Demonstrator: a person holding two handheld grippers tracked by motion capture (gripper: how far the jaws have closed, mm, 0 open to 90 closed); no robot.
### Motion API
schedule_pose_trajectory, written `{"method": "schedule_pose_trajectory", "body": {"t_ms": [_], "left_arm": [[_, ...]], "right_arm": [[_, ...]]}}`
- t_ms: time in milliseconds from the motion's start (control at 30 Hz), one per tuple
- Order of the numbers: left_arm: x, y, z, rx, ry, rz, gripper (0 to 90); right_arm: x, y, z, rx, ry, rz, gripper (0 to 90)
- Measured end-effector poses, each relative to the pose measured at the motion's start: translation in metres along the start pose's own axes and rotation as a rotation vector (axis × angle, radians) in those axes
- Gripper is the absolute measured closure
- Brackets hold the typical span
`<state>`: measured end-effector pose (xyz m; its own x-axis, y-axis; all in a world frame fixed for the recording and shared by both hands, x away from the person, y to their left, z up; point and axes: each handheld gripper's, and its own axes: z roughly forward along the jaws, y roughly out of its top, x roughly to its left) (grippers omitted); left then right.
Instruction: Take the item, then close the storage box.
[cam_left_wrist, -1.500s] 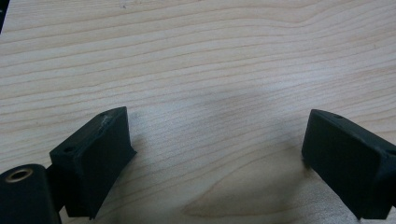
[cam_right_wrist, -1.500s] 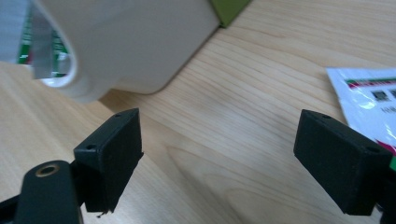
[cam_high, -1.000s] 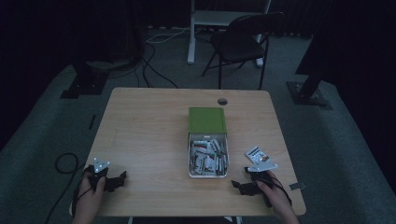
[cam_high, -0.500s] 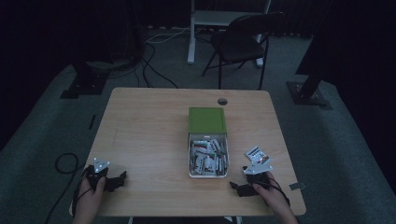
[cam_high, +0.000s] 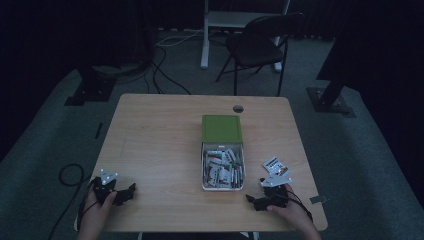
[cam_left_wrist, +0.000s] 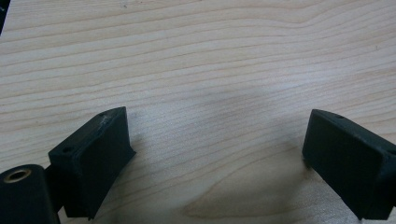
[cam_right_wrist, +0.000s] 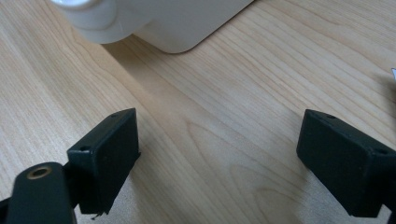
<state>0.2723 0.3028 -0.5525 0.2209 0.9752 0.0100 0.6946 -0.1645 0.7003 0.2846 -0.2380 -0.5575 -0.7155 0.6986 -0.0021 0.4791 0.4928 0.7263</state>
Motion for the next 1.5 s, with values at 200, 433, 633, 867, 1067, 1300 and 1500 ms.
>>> {"method": "schedule_pose_trajectory", "body": {"t_ms": [200, 433, 633, 867, 1067, 1300, 1500], "left_arm": [[-0.001, 0.0, 0.0, 0.0, 0.004, -0.005, 8.1], [-0.001, 0.0, 0.0, 0.001, -0.005, 0.005, 8.3], [-0.007, 0.0, -0.001, -0.009, -0.049, 0.082, 8.2], [-0.024, 0.001, -0.002, -0.02, -0.092, 0.187, 8.2], [-0.039, 0.006, -0.004, -0.031, -0.156, 0.27, 8.3], [-0.056, 0.01, -0.007, -0.042, -0.207, 0.323, 8.2], [-0.071, 0.014, -0.006, -0.052, -0.265, 0.359, 8.2]], "right_arm": [[0.0, 0.0, 0.0, 0.0, 0.001, -0.002, 12.5], [-0.001, 0.0, 0.0, 0.001, 0.008, -0.01, 12.5], [-0.001, 0.001, -0.002, -0.001, 0.001, -0.012, 13.4], [0.001, 0.008, -0.008, -0.038, 0.012, 0.009, 12.1], [0.0, 0.008, -0.011, -0.054, 0.01, 0.018, 12.1], [0.001, 0.009, -0.014, -0.08, 0.043, 0.034, 12.1], [0.003, 0.015, -0.017, -0.149, 0.078, 0.082, 12.1]]}}
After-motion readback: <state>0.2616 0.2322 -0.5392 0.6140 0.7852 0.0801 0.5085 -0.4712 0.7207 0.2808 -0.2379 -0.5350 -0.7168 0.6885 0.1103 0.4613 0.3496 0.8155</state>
